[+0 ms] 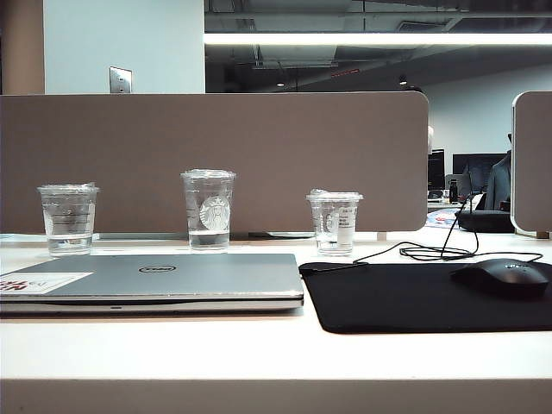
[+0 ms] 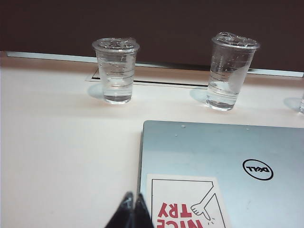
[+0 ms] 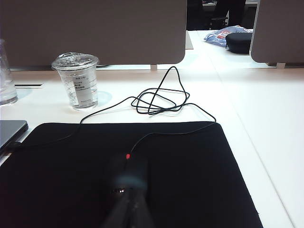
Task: Pick up the coffee cup on the right and place it on the right side of the laptop.
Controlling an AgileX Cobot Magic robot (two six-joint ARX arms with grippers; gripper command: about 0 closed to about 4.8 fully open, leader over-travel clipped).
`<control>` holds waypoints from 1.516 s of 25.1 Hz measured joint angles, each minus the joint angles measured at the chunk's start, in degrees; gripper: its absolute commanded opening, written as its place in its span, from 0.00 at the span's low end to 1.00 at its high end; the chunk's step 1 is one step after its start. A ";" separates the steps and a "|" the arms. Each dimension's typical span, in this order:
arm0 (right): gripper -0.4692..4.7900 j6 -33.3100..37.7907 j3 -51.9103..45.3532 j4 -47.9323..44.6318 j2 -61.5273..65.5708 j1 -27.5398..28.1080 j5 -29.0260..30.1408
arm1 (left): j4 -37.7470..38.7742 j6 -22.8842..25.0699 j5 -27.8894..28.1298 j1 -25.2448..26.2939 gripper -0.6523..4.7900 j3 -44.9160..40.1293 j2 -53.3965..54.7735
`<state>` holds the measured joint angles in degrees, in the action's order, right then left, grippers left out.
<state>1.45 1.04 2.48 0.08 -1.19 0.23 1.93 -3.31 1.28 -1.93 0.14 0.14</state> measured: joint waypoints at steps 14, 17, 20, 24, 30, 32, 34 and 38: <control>0.07 0.26 0.20 0.00 0.00 -0.04 -0.02 | -1.38 0.00 0.00 0.00 0.11 0.02 0.02; 0.07 0.90 2.03 0.17 0.00 -0.07 -0.02 | -4.66 0.00 0.00 0.00 0.11 0.11 0.00; 0.07 0.94 5.18 -0.20 0.04 -0.07 -0.04 | -4.63 0.00 0.02 0.00 0.11 3.74 0.00; 0.07 0.92 9.01 -0.46 1.66 -0.09 -0.04 | -1.81 -0.02 0.02 -0.02 0.11 7.54 0.44; 0.07 0.72 12.81 -0.52 6.38 -0.09 0.00 | -2.14 -0.09 -1.27 -0.02 0.11 12.59 4.85; 0.07 -0.31 13.66 -1.55 8.35 -0.09 1.20 | -2.03 -0.13 -2.95 -0.07 0.11 14.05 7.50; 0.07 -1.33 14.14 -3.34 10.43 -0.09 3.45 | -1.88 -0.17 -4.61 -0.33 0.11 15.58 10.10; 0.07 -1.73 15.21 -5.86 14.93 -0.09 6.01 | -1.99 -0.15 -6.01 -2.99 0.11 18.43 14.99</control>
<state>-0.27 16.25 -3.38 15.00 -1.28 6.24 -0.05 -3.46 -4.73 -4.93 18.57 15.14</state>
